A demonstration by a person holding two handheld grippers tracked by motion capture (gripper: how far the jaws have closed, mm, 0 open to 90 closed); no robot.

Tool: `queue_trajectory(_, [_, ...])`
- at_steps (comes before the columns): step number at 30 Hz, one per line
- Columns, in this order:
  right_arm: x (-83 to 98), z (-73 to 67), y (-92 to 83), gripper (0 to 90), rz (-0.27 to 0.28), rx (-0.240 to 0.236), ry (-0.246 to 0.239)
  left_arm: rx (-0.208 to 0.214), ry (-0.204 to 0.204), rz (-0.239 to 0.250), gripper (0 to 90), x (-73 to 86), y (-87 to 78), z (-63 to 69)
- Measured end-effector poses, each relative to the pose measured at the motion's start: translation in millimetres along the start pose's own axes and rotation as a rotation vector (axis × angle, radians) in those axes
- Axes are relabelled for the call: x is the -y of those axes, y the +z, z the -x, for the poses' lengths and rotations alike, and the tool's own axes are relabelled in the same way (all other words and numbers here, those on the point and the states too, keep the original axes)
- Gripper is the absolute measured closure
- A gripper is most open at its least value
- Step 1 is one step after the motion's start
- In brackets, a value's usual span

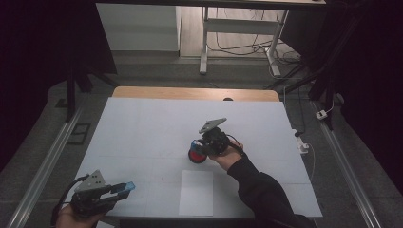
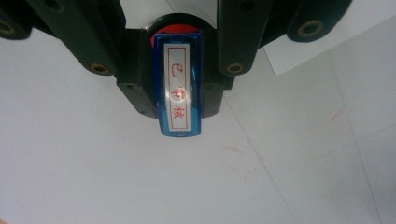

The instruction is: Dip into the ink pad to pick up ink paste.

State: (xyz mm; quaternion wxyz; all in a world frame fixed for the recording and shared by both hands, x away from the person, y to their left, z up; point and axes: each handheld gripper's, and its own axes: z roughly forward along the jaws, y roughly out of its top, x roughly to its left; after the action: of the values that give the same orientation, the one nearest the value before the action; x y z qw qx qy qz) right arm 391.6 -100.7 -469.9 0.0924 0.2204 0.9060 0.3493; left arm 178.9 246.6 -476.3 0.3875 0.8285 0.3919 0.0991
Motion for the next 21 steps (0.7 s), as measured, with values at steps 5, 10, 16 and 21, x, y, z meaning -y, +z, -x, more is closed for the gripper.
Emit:
queue_trajectory(5, [2.1, -0.4, 6.3, 69.8, -0.025, 0.000, -0.016, 0.000, -0.001, 0.001, 68.6, 0.1, -0.1, 0.0])
queue_trajectory(10, [3.3, -1.4, 10.6, 69.8, -0.038, 0.000, -0.015, 0.000, 0.001, 0.001, 68.6, 0.1, -0.1, 0.1])
queue_trajectory(16, [3.6, -1.6, 13.1, 69.7, -0.047, -0.001, -0.024, 0.001, 0.001, 0.001, 68.6, 0.1, -0.1, 0.1])
queue_trajectory(21, [2.4, -4.0, 14.0, 70.0, -0.057, 0.015, -0.013, 0.000, 0.000, 0.000, 68.6, 0.0, 0.0, 0.1])
